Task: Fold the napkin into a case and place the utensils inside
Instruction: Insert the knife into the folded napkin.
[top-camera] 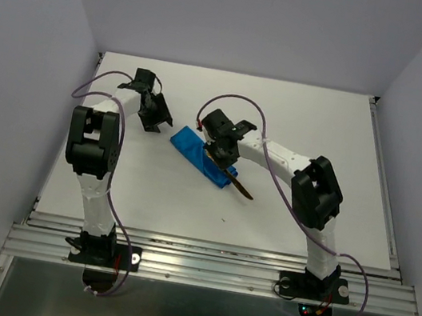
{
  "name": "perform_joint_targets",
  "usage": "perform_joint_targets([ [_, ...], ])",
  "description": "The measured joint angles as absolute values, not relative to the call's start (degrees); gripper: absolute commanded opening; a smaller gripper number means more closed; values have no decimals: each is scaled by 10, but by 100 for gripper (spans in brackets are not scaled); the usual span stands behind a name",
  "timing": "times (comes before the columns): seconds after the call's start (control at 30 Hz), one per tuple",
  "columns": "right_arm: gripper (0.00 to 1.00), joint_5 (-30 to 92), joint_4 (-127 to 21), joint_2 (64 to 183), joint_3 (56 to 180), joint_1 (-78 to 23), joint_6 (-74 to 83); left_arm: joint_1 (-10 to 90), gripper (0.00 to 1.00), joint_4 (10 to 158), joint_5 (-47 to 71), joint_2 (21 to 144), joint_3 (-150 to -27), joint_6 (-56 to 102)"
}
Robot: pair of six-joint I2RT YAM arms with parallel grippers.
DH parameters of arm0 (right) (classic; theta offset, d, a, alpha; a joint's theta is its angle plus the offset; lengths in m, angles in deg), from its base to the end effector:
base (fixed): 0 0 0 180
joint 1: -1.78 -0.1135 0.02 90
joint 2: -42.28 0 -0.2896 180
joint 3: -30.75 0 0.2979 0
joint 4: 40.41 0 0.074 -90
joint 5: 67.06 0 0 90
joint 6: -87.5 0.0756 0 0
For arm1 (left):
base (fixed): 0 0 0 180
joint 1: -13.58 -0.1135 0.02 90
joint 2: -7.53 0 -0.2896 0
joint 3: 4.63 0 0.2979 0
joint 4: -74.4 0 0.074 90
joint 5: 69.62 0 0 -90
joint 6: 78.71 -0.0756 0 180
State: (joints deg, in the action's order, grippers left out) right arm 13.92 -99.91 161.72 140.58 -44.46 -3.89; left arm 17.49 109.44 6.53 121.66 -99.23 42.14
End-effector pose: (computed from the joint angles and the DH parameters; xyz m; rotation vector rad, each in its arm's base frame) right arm 0.3607 0.3595 0.1771 -1.0721 2.5279 -0.0071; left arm 0.5022 -0.0525 0.1581 -0.5016 2.5219 -0.5430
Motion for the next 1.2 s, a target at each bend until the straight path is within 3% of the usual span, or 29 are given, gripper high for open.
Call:
perform_joint_targets([
  [1.2, 1, 174, -1034, 1618, 1416, -448, -42, 205, 61, 1106, 47, 1247, -1016, 419],
])
